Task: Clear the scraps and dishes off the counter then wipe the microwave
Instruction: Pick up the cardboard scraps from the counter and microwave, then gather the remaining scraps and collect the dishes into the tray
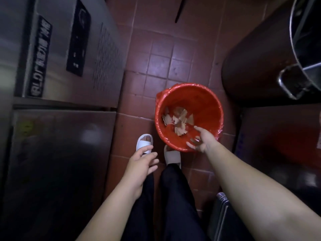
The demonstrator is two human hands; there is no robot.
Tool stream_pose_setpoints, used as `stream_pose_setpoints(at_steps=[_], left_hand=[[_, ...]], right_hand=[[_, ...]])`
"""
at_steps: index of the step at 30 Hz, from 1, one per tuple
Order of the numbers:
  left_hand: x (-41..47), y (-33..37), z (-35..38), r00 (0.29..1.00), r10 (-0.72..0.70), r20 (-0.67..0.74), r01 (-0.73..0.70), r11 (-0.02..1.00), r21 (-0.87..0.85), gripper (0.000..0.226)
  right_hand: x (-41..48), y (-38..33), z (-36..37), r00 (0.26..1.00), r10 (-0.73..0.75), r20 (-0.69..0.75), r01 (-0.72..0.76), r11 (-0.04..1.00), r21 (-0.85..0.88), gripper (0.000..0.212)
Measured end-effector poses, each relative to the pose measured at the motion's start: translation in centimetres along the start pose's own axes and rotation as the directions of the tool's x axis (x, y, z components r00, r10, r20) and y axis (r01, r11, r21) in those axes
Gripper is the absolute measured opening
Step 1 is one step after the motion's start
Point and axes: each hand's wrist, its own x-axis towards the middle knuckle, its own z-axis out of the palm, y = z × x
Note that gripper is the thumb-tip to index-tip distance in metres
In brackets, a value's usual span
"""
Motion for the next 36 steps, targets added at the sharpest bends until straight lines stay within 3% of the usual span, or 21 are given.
stream_pose_setpoints(at_steps=[4,9,14,18,27,36], left_hand=[[-3.9,2.2,-0.1,0.999,0.031,0.043,-0.031,0.999,-0.018,0.023],[-11.9,5.7,-1.2,0.985,0.127,0.114,-0.125,0.992,-0.030,0.023],[-20.6,7.7,-4.3,0.964,0.249,0.091,-0.242,0.967,-0.080,0.021],[-25.8,7.1,-6.7,0.937,0.348,-0.018,-0.345,0.922,-0.174,0.020],[-32.5,-3.3,-9.3,0.877,0.293,-0.379,-0.461,0.736,-0.497,0.018],[-39.5,-15.0,-13.6,0.741,0.136,-0.657,-0.631,0.476,-0.613,0.020]], right_hand=[[-5.9,-0.6,0.0,0.998,-0.069,0.004,0.069,0.994,-0.090,0.006],[-17.9,-1.2,-0.5,0.963,-0.252,0.090,0.268,0.923,-0.276,0.007],[-30.3,0.3,-1.1,0.867,-0.399,0.299,0.481,0.827,-0.290,0.010],[-37.1,2.5,-1.0,0.746,-0.443,0.497,0.617,0.742,-0.264,0.011],[-42.8,8.3,0.4,0.529,-0.265,0.806,0.769,0.552,-0.323,0.015],[-47.8,18.7,2.8,0.358,0.010,0.934,0.848,0.414,-0.330,0.016]])
